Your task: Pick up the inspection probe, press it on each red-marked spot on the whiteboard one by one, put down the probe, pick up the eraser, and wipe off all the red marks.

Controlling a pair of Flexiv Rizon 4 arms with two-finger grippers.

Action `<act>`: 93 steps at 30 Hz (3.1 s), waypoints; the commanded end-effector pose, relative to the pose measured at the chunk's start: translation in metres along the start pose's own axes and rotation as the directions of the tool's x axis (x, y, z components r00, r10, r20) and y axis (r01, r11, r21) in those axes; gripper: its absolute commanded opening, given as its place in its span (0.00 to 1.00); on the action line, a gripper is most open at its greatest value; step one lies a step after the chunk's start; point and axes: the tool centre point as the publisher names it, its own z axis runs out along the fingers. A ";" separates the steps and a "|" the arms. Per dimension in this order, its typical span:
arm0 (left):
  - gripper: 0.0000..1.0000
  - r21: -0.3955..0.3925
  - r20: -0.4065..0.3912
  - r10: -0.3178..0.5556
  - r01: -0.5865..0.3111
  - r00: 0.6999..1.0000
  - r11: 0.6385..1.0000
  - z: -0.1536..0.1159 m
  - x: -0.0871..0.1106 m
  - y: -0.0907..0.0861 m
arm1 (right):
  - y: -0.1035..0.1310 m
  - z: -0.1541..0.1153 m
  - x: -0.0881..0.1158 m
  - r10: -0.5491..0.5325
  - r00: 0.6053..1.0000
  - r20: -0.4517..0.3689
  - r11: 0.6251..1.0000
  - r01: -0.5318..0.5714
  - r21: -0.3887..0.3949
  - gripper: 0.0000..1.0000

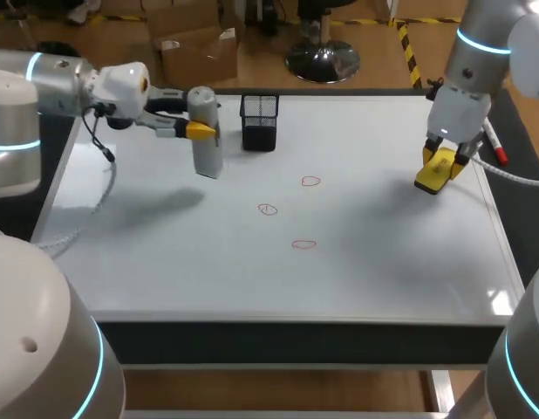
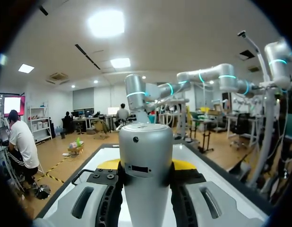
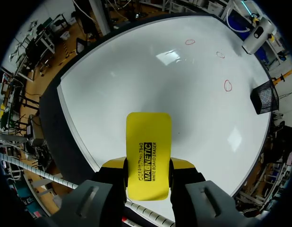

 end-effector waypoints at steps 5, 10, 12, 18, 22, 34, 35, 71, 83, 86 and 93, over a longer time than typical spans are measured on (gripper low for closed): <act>0.00 -0.026 -0.043 0.005 -0.006 0.999 1.000 -0.045 -0.022 0.000 | 0.000 -0.001 0.000 -0.002 1.000 -0.004 1.000 0.002 0.002 0.00; 0.00 -0.037 -0.030 0.002 -0.003 1.000 0.999 -0.065 -0.034 0.003 | 0.000 -0.001 0.000 -0.002 1.000 -0.004 1.000 0.002 0.002 0.00; 0.00 -0.029 -0.015 -0.012 0.012 1.000 1.000 -0.074 -0.040 0.004 | 0.000 -0.001 0.000 -0.002 1.000 -0.004 1.000 0.002 0.002 0.00; 0.00 -0.029 0.002 -0.011 0.011 1.000 1.000 -0.088 -0.049 0.007 | 0.000 -0.001 0.000 -0.002 1.000 -0.004 1.000 0.002 0.002 0.00; 0.00 -0.027 0.023 -0.016 0.017 1.000 1.000 -0.096 -0.056 0.012 | 0.000 -0.001 0.000 -0.002 1.000 -0.004 1.000 0.002 0.002 0.00; 0.00 -0.020 0.039 -0.024 0.025 0.999 0.999 -0.106 -0.060 0.015 | 0.000 -0.001 0.000 -0.002 1.000 -0.004 1.000 0.002 0.002 0.00; 0.00 -0.020 0.039 -0.024 0.025 0.999 0.999 -0.106 -0.060 0.015 | 0.000 -0.001 0.000 -0.002 1.000 -0.004 1.000 0.002 0.002 0.00; 0.00 -0.020 0.039 -0.024 0.025 0.999 0.999 -0.106 -0.060 0.015 | 0.150 0.005 -0.109 -0.386 0.913 -0.137 0.921 0.390 0.008 0.00; 0.00 -0.020 0.039 -0.024 0.025 0.999 0.999 -0.106 -0.060 0.015 | 0.221 0.029 -0.179 -0.549 0.812 -0.198 0.830 0.557 -0.020 0.00; 0.00 -0.020 0.039 -0.024 0.025 0.999 0.999 -0.106 -0.060 0.015 | 0.234 0.037 -0.192 -0.580 0.789 -0.204 0.809 0.588 -0.024 0.00; 0.00 -0.020 0.039 -0.024 0.025 0.999 0.999 -0.106 -0.060 0.015 | 0.254 0.048 -0.217 -0.618 0.761 -0.198 0.779 0.627 -0.023 0.00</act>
